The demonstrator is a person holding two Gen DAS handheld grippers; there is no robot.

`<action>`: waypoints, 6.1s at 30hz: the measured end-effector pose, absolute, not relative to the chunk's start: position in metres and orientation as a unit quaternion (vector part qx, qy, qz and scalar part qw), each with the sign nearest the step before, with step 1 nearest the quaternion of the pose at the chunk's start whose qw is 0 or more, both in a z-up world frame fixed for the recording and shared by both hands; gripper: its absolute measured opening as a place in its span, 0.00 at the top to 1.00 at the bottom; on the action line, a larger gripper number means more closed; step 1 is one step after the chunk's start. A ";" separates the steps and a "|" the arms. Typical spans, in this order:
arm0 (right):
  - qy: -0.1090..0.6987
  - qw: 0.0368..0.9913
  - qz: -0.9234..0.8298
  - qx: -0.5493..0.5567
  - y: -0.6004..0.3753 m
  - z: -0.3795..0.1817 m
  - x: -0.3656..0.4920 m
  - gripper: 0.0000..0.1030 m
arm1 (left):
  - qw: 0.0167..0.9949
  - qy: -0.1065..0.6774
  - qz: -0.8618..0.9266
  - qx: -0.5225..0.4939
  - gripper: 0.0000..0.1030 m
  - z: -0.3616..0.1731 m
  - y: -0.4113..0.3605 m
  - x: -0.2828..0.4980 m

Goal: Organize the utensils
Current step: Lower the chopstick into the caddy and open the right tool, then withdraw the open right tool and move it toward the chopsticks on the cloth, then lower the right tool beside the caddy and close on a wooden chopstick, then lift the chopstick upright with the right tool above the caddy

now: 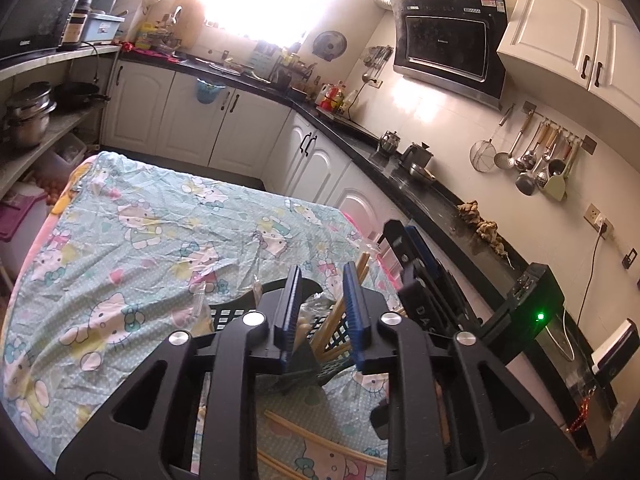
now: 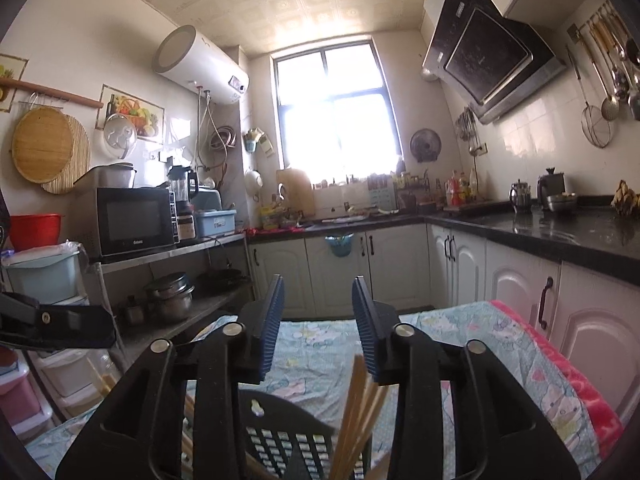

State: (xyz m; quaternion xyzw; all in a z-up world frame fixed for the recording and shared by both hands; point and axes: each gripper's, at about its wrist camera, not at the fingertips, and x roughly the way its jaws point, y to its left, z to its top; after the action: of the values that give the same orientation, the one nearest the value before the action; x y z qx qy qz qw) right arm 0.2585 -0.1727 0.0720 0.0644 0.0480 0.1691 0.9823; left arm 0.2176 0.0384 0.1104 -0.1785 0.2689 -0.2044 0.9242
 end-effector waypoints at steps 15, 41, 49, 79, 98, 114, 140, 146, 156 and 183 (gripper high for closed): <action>0.103 0.971 0.209 0.048 -0.187 0.079 0.218 0.46 | 0.946 0.232 -0.170 -0.153 0.27 0.123 0.046 0.186; 0.135 0.958 0.252 -0.002 -0.177 0.079 0.161 0.38 | 0.950 0.239 -0.131 -0.150 0.10 0.098 0.060 0.144; 0.152 0.950 0.271 -0.023 -0.170 0.074 0.150 0.36 | 0.949 0.251 -0.125 -0.146 0.10 0.084 0.062 0.138; 0.261 0.914 0.290 -0.107 -0.148 0.011 0.152 0.37 | 0.923 0.336 -0.109 -0.149 0.10 0.009 0.061 0.149; 0.395 0.847 0.320 -0.159 -0.112 -0.056 0.197 0.61 | 0.861 0.448 -0.124 -0.207 0.46 -0.063 0.052 0.196; 0.448 0.819 0.321 -0.157 -0.096 -0.083 0.213 0.78 | 0.839 0.498 -0.084 -0.203 0.60 -0.091 0.052 0.230; 0.416 0.821 0.370 -0.129 -0.119 -0.032 0.165 0.89 | 0.829 0.505 -0.108 -0.217 0.90 -0.086 0.091 0.228; 0.385 0.836 0.378 -0.104 -0.131 -0.007 0.163 0.89 | 0.849 0.464 -0.128 -0.219 0.92 -0.056 0.109 0.208; 0.298 0.876 0.377 -0.054 -0.143 0.032 0.167 0.89 | 0.883 0.389 -0.166 -0.204 0.97 0.014 0.103 0.180; 0.101 0.944 0.311 0.043 -0.182 0.125 0.195 0.89 | 0.932 0.241 -0.231 -0.141 0.97 0.151 0.039 0.162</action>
State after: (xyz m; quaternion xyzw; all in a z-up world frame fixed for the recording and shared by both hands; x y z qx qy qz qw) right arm 0.1953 -0.1816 0.1254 0.0429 0.1005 0.3115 0.9439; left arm 0.1624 0.0388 0.1508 -0.1408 0.2412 -0.2310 0.9320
